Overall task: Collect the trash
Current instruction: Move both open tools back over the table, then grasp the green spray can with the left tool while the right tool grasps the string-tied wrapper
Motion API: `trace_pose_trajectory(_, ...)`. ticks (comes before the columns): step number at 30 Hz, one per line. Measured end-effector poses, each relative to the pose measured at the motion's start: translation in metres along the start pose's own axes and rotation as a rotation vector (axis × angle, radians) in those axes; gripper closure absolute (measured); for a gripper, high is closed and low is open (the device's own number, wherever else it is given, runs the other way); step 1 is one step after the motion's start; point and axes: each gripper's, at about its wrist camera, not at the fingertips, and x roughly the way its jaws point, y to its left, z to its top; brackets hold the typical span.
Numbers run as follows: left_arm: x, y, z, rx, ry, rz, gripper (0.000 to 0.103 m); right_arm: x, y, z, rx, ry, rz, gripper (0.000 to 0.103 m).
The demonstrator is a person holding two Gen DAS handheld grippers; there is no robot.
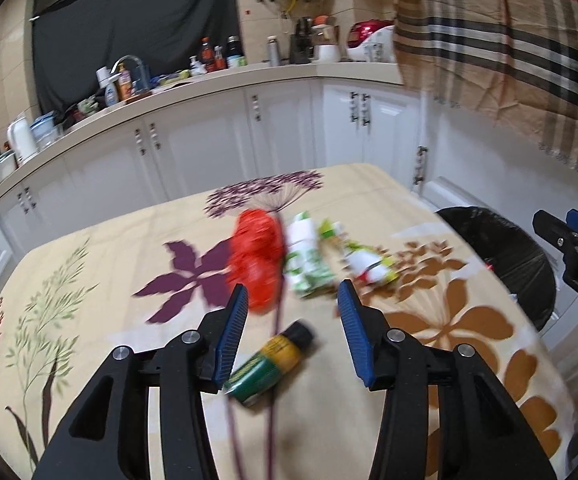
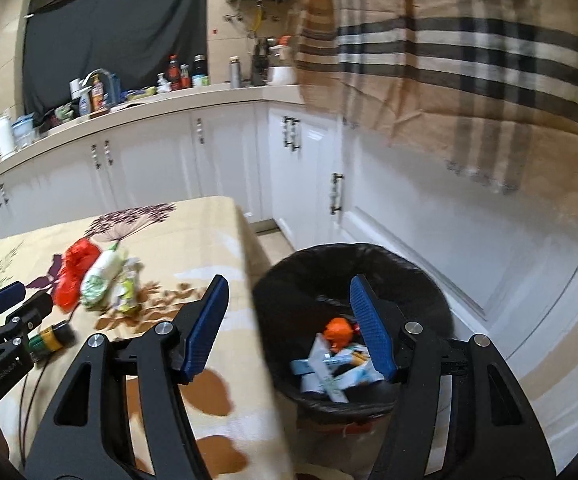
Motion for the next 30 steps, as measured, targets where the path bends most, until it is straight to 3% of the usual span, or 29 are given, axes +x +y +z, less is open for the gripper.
trace_pose_trajectory(8, 0.002, 0.029, -0.017, -0.019, 0.053, 0.019, 0.053, 0.004, 0.035, -0.006, -0.038, 0.050, 0.061, 0.042)
trace_pose_trajectory(25, 0.032, 0.029, -0.020, 0.043, 0.186, -0.112, 0.050, 0.032, 0.066, -0.007, -0.092, 0.162, 0.133, 0.041)
trace_pose_trajectory(27, 0.033, 0.030, -0.021, 0.043, 0.194, -0.127, 0.058, 0.034, 0.069, -0.006, -0.095, 0.166, 0.141, 0.041)
trace_pose_trajectory(29, 0.036, 0.031, -0.022, 0.039, 0.208, -0.139, 0.078, 0.038, 0.072, -0.004, -0.100, 0.171, 0.148, 0.041)
trace_pose_trajectory(30, 0.036, 0.031, -0.023, 0.036, 0.216, -0.148, 0.079, 0.039, 0.074, -0.003, -0.103, 0.172, 0.151, 0.041)
